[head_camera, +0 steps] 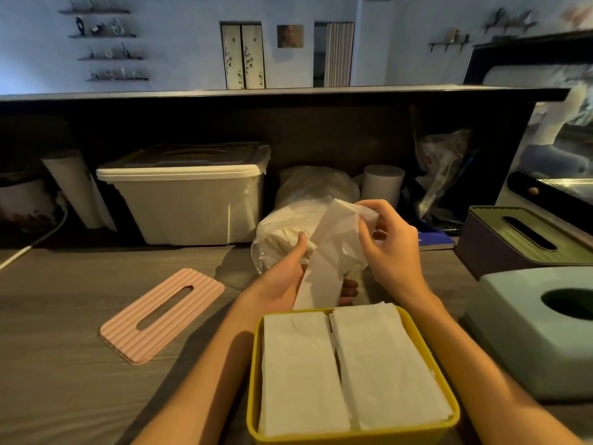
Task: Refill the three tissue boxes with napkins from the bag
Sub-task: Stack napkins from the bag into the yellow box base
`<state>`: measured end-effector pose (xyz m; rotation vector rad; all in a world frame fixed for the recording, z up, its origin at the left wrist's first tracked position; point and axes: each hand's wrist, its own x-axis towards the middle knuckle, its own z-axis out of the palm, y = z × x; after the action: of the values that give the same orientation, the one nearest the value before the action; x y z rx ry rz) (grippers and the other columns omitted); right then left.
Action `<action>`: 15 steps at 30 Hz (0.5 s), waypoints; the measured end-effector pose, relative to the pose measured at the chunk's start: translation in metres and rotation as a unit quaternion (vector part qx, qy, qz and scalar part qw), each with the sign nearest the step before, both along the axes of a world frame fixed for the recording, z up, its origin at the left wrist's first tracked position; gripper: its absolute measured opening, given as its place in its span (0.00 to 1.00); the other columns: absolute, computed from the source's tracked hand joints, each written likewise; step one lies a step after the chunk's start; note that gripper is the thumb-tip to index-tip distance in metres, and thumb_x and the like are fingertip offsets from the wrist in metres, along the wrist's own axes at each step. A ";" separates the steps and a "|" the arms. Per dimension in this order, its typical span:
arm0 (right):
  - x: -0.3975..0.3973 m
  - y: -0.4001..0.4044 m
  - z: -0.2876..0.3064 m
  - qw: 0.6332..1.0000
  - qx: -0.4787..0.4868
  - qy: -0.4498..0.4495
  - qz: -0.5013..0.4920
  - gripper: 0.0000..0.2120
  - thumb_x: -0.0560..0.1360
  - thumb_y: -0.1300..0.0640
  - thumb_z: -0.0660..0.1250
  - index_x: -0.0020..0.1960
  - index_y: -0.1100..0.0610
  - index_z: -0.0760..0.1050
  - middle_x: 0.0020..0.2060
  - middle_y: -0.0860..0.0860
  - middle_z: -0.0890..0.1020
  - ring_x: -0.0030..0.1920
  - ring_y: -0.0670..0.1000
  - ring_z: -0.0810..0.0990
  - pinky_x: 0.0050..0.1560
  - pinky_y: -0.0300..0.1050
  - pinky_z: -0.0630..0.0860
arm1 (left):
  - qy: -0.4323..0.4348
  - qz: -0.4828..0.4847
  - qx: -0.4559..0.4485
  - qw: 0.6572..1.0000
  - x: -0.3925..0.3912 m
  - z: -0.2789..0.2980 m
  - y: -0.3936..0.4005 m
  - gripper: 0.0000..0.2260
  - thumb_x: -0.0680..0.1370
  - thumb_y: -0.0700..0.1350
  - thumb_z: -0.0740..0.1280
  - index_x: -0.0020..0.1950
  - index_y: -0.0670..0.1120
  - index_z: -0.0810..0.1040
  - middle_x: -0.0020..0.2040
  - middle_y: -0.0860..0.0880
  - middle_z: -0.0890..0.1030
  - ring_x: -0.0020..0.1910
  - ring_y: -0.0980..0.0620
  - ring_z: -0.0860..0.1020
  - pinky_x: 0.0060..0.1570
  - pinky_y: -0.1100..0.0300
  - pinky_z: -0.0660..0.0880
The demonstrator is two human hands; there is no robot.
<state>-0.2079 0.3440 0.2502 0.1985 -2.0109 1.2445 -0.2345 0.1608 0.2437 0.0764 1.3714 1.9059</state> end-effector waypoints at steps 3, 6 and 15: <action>0.007 -0.006 0.004 0.993 0.111 0.007 0.044 0.11 0.80 0.55 0.69 0.61 0.46 0.74 0.51 0.32 0.77 0.53 0.32 0.77 0.49 0.27 0.75 | -0.040 0.073 0.057 0.995 -0.002 -0.001 0.002 0.33 0.81 0.67 0.53 0.73 0.43 0.73 0.64 0.35 0.80 0.64 0.35 0.78 0.65 0.39 0.74; 0.009 -0.009 0.005 0.965 0.234 0.022 0.113 0.09 0.80 0.52 0.66 0.60 0.47 0.77 0.53 0.38 0.80 0.54 0.40 0.78 0.52 0.35 0.76 | -0.054 0.130 0.115 0.983 0.002 0.006 -0.002 0.27 0.82 0.62 0.60 0.68 0.42 0.77 0.58 0.37 0.83 0.56 0.39 0.82 0.54 0.43 0.80; 0.011 -0.006 0.008 0.958 0.193 -0.064 0.204 0.13 0.74 0.42 0.73 0.53 0.48 0.85 0.49 0.40 0.85 0.54 0.43 0.81 0.55 0.37 0.79 | 0.051 0.115 0.080 0.989 -0.004 -0.003 -0.014 0.21 0.81 0.43 0.67 0.74 0.42 0.70 0.65 0.39 0.80 0.63 0.39 0.80 0.61 0.44 0.79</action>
<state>-0.1972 0.3376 0.2585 0.7735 -2.3960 1.1085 -0.2383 0.1468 0.2409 0.0979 1.3391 2.2309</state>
